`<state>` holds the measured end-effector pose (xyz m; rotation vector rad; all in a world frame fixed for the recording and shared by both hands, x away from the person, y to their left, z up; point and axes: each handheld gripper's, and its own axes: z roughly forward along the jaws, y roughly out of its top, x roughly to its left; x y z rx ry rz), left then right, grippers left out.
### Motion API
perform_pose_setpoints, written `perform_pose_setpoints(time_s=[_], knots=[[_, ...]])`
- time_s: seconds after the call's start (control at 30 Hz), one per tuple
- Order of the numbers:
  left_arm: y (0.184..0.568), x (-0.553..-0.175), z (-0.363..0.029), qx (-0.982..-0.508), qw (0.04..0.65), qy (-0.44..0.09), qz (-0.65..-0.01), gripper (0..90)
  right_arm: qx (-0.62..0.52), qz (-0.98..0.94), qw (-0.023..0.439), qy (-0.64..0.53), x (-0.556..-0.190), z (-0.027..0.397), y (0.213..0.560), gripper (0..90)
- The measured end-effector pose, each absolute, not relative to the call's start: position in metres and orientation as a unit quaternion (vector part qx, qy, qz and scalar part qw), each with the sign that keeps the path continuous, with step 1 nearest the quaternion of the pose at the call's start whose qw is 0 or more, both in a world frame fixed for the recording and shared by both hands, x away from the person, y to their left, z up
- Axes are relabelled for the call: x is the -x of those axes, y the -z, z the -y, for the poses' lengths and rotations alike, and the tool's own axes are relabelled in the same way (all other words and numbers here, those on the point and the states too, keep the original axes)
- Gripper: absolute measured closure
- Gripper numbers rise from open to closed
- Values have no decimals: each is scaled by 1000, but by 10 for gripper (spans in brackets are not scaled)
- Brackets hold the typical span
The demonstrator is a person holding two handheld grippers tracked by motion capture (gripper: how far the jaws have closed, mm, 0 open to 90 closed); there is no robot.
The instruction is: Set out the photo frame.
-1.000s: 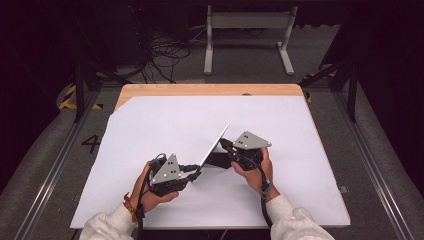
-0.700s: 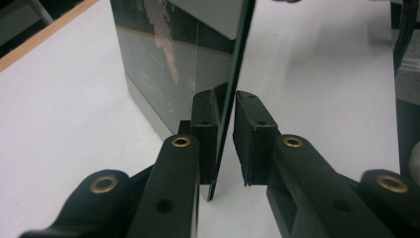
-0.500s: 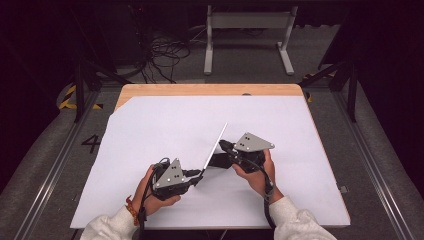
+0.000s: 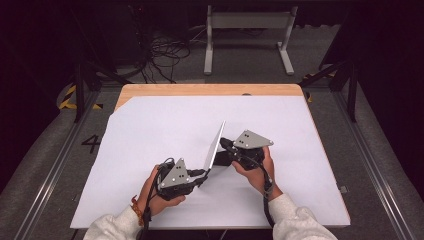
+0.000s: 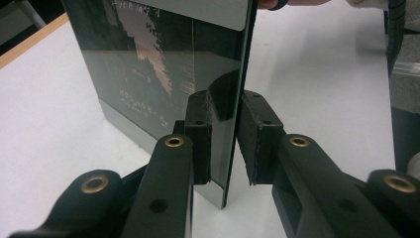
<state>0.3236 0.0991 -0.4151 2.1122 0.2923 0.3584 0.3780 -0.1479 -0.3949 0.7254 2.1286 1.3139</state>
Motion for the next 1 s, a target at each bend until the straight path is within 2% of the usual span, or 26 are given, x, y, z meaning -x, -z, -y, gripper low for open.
perform_pose_setpoints(time_s=[0.33, 0.47, 0.73, 0.87, 1.0], knots=[[418, -326, -91, -864, 468, -145, -116, 743, -264, -790, 264, -486, -382, 145, 396, 900], [421, -326, -84, -870, 456, -149, -109, 775, -260, -794, 263, -483, -383, 142, 397, 900], [421, -327, -81, -870, 458, -148, -109, 768, -259, -795, 258, -483, -383, 144, 399, 873], [422, -327, -81, -871, 456, -148, -106, 773, -253, -798, 257, -483, -379, 146, 397, 900], [422, -326, -82, -874, 453, -148, -101, 814, -252, -804, 262, -471, -370, 153, 398, 891]])
